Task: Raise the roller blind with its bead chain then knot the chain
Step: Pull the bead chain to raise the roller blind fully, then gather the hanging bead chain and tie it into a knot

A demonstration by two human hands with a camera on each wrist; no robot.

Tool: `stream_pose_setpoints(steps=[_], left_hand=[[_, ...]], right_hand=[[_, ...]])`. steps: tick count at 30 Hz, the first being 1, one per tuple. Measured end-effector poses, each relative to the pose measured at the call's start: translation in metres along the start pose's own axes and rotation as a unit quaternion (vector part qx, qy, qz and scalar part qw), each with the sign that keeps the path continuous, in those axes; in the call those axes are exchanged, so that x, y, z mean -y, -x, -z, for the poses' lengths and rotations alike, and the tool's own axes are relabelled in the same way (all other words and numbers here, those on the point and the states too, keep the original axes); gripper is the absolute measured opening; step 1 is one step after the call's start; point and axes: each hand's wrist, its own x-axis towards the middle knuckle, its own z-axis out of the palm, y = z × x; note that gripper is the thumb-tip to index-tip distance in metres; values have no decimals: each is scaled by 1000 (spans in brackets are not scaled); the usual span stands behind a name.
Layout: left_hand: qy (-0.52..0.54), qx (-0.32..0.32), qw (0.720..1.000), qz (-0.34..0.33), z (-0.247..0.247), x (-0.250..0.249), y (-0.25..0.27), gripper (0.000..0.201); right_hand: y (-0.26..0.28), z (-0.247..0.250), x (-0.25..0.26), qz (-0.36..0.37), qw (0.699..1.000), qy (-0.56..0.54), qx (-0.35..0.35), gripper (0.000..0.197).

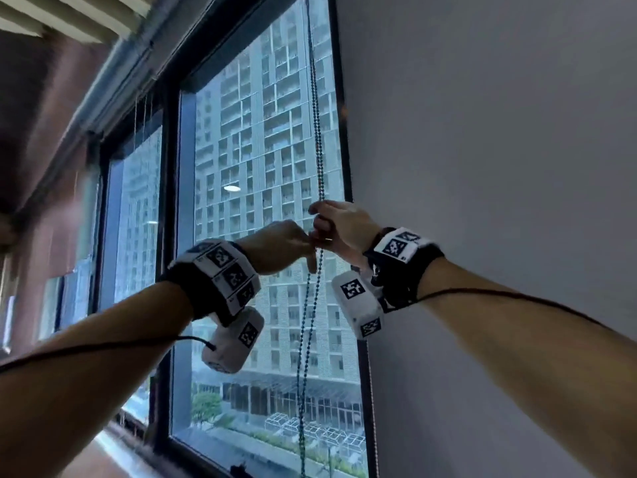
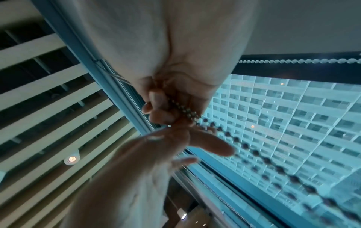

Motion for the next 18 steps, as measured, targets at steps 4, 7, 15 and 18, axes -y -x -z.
stream_pose_setpoints(steps=[4, 7, 15, 18], left_hand=[[-106, -60, 992, -24, -23, -18, 3, 40], [-63, -39, 997, -23, -55, -15, 10, 37], [-128, -130, 969, -164, -106, 5, 25, 21], [-170, -165, 928, -287, -111, -1, 22, 10]], right_hand=[[11, 13, -14, 23, 1000, 4, -14, 24], [29, 20, -38, 14, 1000, 16, -20, 28], [79, 43, -97, -58, 993, 102, -12, 28], [100, 44, -113, -121, 978, 166, 27, 29]])
